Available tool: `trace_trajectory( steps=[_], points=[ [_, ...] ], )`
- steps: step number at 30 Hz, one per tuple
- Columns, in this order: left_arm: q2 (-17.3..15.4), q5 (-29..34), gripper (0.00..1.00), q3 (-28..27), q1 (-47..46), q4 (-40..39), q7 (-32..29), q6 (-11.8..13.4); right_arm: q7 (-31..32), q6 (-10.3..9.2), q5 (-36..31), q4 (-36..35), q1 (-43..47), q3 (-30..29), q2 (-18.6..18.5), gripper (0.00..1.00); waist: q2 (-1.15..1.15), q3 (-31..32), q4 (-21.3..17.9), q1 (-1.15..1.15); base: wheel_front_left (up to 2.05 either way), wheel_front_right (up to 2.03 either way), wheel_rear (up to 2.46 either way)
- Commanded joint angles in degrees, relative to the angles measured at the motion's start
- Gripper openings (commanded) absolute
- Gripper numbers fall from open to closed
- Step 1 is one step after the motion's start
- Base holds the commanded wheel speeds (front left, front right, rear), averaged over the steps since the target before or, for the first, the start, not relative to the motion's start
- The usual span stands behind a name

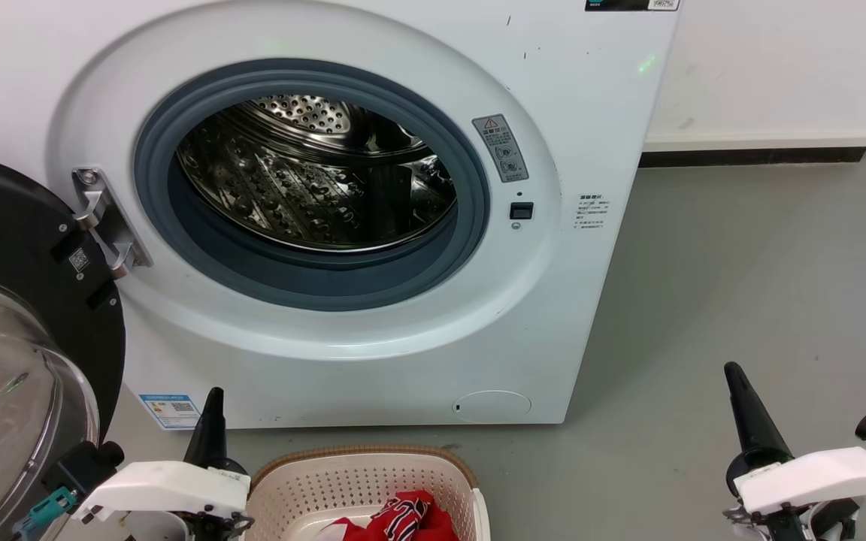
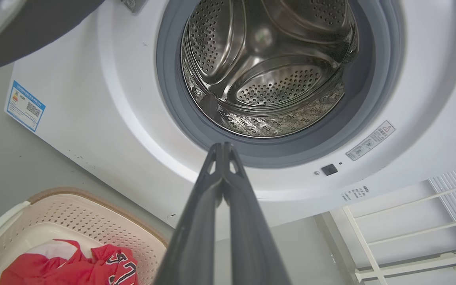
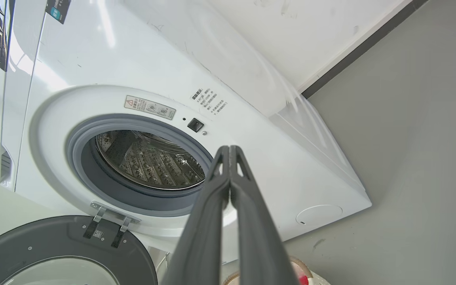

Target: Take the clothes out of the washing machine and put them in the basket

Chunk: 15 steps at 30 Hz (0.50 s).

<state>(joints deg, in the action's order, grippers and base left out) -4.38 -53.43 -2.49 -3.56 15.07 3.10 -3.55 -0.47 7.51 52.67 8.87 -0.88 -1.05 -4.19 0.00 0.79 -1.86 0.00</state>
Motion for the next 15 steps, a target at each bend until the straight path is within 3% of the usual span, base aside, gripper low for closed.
trace_trajectory(
  steps=[1, 15],
  points=[
    [0.1, -1.8, 0.0, -0.4, -1.6, -0.8, -0.4, -0.4, 0.2, -0.01, 2.0, -0.2, -1.5, -0.2, -0.4, 0.0, 0.0, 0.0, 0.0, 0.0, 0.0, 0.0, 0.0],
    [0.4, -10.8, 0.0, -1.3, -2.0, -0.9, -2.7, -1.3, 1.4, -0.01, 11.8, 1.1, -2.4, -0.9, -0.4, 0.0, 0.0, -0.2, 0.4, 0.0, 0.0, 0.0, 0.0]
  ],
)
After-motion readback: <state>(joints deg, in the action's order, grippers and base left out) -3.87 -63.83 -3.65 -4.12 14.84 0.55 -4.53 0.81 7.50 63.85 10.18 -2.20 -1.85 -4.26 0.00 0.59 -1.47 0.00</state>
